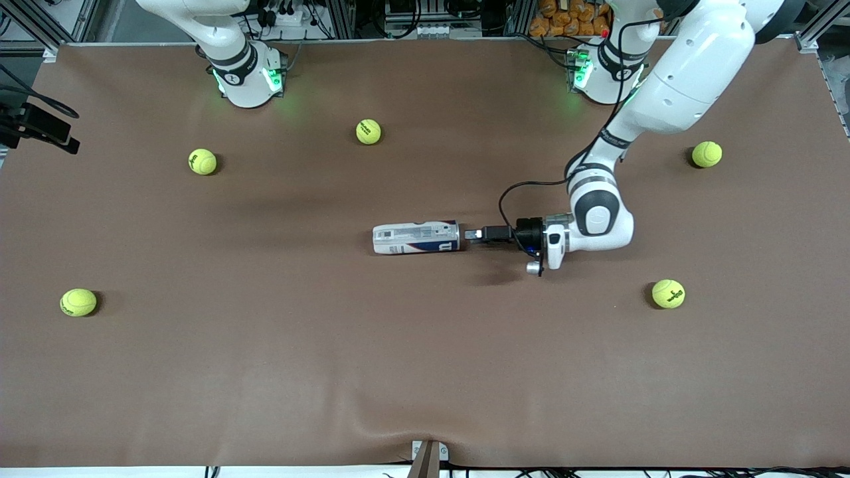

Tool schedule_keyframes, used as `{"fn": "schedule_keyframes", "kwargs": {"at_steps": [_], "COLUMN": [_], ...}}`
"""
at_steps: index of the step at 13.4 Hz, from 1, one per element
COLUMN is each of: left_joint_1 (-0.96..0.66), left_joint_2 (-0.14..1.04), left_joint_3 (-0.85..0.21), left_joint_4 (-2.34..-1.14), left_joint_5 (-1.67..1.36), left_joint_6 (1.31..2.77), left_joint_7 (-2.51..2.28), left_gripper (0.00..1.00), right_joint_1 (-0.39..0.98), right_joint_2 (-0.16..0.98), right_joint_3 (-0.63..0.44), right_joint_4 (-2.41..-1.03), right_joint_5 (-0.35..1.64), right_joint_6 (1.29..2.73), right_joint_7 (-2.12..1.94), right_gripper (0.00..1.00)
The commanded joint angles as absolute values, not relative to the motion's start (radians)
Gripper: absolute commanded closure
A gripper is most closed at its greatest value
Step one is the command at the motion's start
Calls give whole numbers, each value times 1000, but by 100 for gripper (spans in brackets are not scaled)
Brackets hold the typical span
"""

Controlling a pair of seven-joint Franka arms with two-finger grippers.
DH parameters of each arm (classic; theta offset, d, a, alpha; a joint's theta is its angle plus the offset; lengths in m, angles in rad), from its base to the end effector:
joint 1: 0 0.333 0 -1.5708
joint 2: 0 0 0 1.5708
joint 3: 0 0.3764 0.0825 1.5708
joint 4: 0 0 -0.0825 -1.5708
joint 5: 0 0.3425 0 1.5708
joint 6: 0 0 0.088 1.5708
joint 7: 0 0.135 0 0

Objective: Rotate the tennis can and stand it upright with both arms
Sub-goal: 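Grasp the can near its open end with the left gripper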

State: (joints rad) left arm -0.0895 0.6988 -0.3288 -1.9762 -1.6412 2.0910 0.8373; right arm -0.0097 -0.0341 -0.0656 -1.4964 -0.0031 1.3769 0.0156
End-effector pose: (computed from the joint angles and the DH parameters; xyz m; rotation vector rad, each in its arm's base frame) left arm 0.5363 -0.3004 0.2082 1.7877 0.1909 -0.2153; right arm 0.4759 -0.0371 0.6890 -3.1337 0.1431 0.1341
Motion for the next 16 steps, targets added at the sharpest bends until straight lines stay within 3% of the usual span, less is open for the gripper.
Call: {"fn": "schedule_keyframes", "kwargs": {"at_steps": [1,6,9,10,12,16], "left_joint_1": [-120,-141,-153,-153,-150,-147], "left_joint_2": [713,732,791,807,807,805], "left_joint_3": [-331,-331,-331,-331,-331,-331], "left_joint_4": [-1960,-1953,-1901,-1888,-1890,-1893], "left_joint_5": [-1692,-1706,-1709,-1715,-1717,-1712], "left_joint_6": [2111,2111,2111,2111,2111,2105], "left_joint_7": [859,859,886,917,923,913], "left_gripper": [0,0,14,25,63,100], "right_joint_1": [-20,6,32,34,51,20], "right_joint_2": [-34,-15,-11,-8,-8,3], "right_joint_3": [-67,-63,-61,-61,-63,-69], "right_joint_4": [-1493,-1505,-1506,-1506,-1511,-1520], "right_joint_5": [18,20,14,17,17,18], "right_joint_6": [1376,1368,1367,1362,1365,1344], "right_joint_7": [-18,-17,-20,-23,-50,-57], "right_gripper": [0,0,0,0,0,0]}}
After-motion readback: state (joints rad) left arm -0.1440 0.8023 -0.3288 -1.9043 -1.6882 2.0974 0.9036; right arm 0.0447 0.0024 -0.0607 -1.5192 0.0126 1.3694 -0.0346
